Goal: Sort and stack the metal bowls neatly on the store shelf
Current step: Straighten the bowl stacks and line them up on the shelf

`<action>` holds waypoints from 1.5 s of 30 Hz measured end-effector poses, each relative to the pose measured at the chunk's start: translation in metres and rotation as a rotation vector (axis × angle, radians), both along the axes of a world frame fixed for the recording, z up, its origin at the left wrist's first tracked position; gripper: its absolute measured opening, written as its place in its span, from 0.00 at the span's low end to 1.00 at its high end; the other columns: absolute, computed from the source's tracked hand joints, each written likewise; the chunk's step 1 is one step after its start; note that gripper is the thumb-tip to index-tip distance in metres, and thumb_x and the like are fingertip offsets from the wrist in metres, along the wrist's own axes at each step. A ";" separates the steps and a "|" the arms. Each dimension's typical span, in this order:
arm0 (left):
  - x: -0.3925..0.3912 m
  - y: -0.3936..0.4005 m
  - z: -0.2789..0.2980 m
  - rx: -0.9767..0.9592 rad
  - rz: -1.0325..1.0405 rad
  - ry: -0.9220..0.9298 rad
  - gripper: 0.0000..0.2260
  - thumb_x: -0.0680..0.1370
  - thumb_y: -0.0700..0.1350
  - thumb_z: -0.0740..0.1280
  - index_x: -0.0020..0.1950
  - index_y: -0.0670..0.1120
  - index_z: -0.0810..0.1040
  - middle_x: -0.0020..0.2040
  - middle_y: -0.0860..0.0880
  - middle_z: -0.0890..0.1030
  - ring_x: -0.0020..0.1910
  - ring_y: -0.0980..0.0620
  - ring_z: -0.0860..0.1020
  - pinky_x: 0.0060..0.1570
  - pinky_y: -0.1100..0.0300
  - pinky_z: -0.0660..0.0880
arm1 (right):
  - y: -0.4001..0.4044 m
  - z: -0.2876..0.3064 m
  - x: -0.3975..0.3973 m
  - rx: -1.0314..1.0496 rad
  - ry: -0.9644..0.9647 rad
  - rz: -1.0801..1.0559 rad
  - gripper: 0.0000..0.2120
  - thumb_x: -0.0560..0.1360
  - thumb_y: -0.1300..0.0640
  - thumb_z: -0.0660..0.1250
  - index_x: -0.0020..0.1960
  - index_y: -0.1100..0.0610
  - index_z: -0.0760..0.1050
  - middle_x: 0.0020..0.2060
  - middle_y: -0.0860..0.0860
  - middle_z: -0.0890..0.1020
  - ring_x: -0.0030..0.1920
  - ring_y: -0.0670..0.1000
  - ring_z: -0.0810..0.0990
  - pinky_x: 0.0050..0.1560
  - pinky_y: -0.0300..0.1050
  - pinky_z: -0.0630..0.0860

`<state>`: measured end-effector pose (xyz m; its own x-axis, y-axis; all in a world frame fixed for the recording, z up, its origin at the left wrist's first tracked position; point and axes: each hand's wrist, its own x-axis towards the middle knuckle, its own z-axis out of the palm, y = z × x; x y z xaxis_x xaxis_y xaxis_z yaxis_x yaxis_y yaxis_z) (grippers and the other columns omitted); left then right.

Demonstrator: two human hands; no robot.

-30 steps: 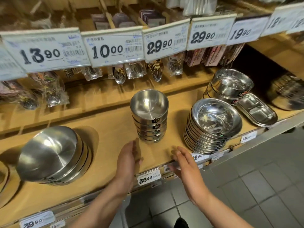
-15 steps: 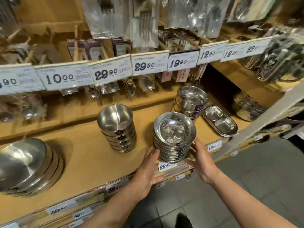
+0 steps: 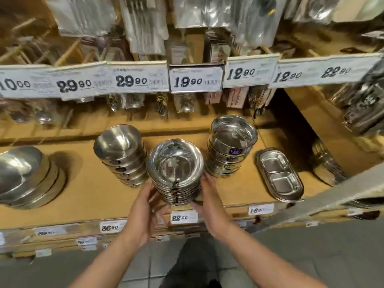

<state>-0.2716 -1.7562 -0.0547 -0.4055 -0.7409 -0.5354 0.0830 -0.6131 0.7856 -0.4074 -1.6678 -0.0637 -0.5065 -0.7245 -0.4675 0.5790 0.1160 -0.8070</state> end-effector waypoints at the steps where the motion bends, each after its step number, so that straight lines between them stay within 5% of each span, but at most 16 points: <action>1: -0.002 0.000 0.000 -0.009 0.008 0.002 0.11 0.83 0.54 0.61 0.58 0.53 0.81 0.49 0.54 0.88 0.54 0.51 0.84 0.55 0.49 0.80 | -0.002 -0.001 -0.002 -0.008 -0.007 0.006 0.22 0.83 0.43 0.60 0.76 0.42 0.65 0.67 0.39 0.74 0.69 0.49 0.74 0.67 0.54 0.76; 8: 0.002 0.016 -0.013 -0.020 0.025 -0.069 0.12 0.85 0.54 0.58 0.60 0.52 0.79 0.51 0.53 0.87 0.52 0.53 0.84 0.53 0.51 0.80 | 0.015 -0.015 -0.019 0.108 0.105 0.011 0.12 0.84 0.45 0.59 0.66 0.36 0.72 0.67 0.40 0.75 0.68 0.45 0.73 0.66 0.59 0.77; 14: -0.003 0.068 -0.025 0.070 -0.016 -0.201 0.13 0.85 0.49 0.59 0.60 0.44 0.78 0.53 0.44 0.78 0.54 0.48 0.78 0.46 0.53 0.79 | 0.057 -0.020 -0.060 0.200 0.103 -0.126 0.11 0.85 0.53 0.56 0.61 0.48 0.76 0.65 0.53 0.76 0.66 0.51 0.74 0.61 0.59 0.80; 19: -0.050 0.094 -0.016 -0.029 -0.121 -0.221 0.11 0.85 0.44 0.58 0.59 0.45 0.79 0.57 0.45 0.81 0.54 0.51 0.80 0.45 0.56 0.79 | 0.072 -0.009 -0.112 0.200 0.121 -0.126 0.14 0.86 0.51 0.55 0.69 0.52 0.72 0.66 0.55 0.75 0.65 0.52 0.74 0.64 0.60 0.78; 26: -0.140 0.085 -0.012 -0.310 -0.094 -0.139 0.12 0.85 0.49 0.59 0.64 0.64 0.75 0.53 0.72 0.81 0.55 0.72 0.77 0.61 0.64 0.71 | 0.060 -0.011 -0.168 0.128 0.087 -0.074 0.23 0.84 0.44 0.58 0.77 0.49 0.66 0.72 0.51 0.71 0.73 0.52 0.68 0.74 0.64 0.67; 28: -0.159 0.078 -0.016 -0.334 -0.070 -0.046 0.14 0.86 0.50 0.56 0.68 0.64 0.73 0.65 0.64 0.79 0.63 0.68 0.75 0.66 0.63 0.68 | 0.051 -0.017 -0.175 0.141 0.146 -0.020 0.24 0.84 0.45 0.58 0.78 0.50 0.64 0.76 0.50 0.68 0.77 0.53 0.65 0.76 0.63 0.63; 31: -0.178 0.070 -0.024 -0.359 -0.006 0.049 0.19 0.87 0.51 0.51 0.73 0.47 0.72 0.71 0.46 0.77 0.72 0.48 0.73 0.75 0.46 0.65 | 0.039 -0.020 -0.177 0.146 0.216 0.046 0.23 0.84 0.44 0.56 0.77 0.48 0.65 0.77 0.50 0.68 0.76 0.54 0.67 0.74 0.61 0.66; 36: -0.191 0.059 -0.031 -0.286 0.054 0.090 0.25 0.86 0.57 0.47 0.74 0.46 0.72 0.71 0.45 0.78 0.73 0.48 0.72 0.76 0.45 0.63 | 0.021 -0.011 -0.179 0.117 0.156 0.067 0.15 0.82 0.37 0.54 0.61 0.36 0.76 0.66 0.43 0.79 0.62 0.42 0.75 0.66 0.57 0.71; 45: -0.196 0.048 -0.013 -0.261 0.024 0.088 0.29 0.82 0.67 0.46 0.47 0.64 0.87 0.53 0.58 0.87 0.53 0.63 0.83 0.57 0.58 0.77 | 0.012 0.002 -0.179 0.085 0.079 0.088 0.26 0.80 0.32 0.55 0.72 0.41 0.72 0.67 0.44 0.79 0.66 0.47 0.76 0.70 0.61 0.71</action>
